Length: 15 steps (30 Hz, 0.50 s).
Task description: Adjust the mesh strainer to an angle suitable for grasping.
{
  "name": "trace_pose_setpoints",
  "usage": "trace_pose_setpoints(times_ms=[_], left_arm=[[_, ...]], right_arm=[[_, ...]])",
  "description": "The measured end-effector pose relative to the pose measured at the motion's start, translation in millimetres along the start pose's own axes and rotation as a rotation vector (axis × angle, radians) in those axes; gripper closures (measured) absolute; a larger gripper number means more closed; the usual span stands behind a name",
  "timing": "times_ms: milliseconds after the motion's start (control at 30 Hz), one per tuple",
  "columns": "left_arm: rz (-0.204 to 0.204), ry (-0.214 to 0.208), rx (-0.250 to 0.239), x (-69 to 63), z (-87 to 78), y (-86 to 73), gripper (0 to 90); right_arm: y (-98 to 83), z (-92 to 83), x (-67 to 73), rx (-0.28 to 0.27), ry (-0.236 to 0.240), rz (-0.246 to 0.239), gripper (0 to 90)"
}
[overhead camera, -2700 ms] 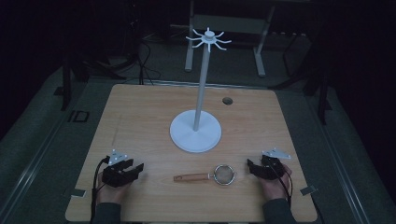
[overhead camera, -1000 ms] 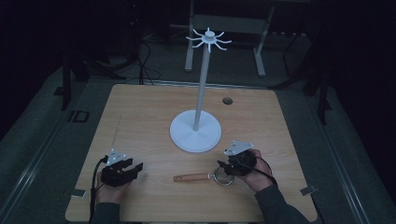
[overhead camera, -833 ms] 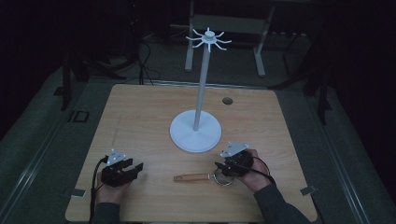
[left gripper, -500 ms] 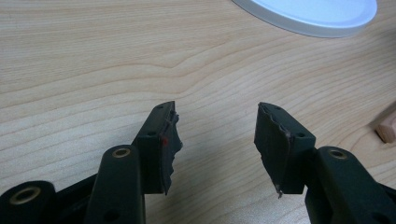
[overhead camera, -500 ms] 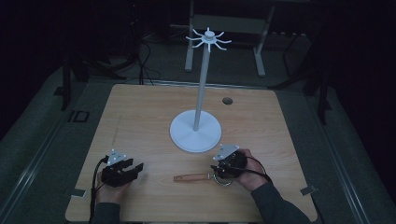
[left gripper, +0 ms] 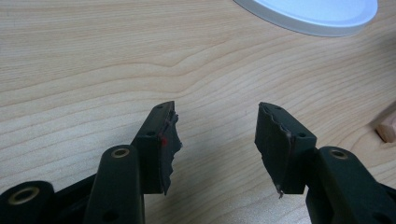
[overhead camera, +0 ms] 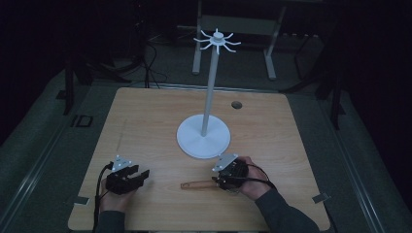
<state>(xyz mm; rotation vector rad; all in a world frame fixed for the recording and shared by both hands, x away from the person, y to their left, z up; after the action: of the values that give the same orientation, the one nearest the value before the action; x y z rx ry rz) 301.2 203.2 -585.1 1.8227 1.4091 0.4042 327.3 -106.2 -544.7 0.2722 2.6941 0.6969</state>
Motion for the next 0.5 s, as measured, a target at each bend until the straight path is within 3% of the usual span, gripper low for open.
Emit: trace_pose_setpoints(times_ms=[500], left_arm=[[-0.005,0.000,-0.001,0.8,-0.5,0.1,47.8]], right_arm=[[7.5,16.0,20.6,0.029,0.092,-0.057,51.3]])
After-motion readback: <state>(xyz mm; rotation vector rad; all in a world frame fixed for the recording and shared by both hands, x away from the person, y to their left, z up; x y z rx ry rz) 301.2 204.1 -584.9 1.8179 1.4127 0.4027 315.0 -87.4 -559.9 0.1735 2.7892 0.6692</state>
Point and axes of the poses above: each handheld gripper's, and its own axes: z roughly forward along the jaws, y roughly out of its top, x roughly to its left, the point moved 6 cm from there along z, roughly forward along the jaws, and after that the axes turned 4 degrees about -z, right-handed, at the moved point
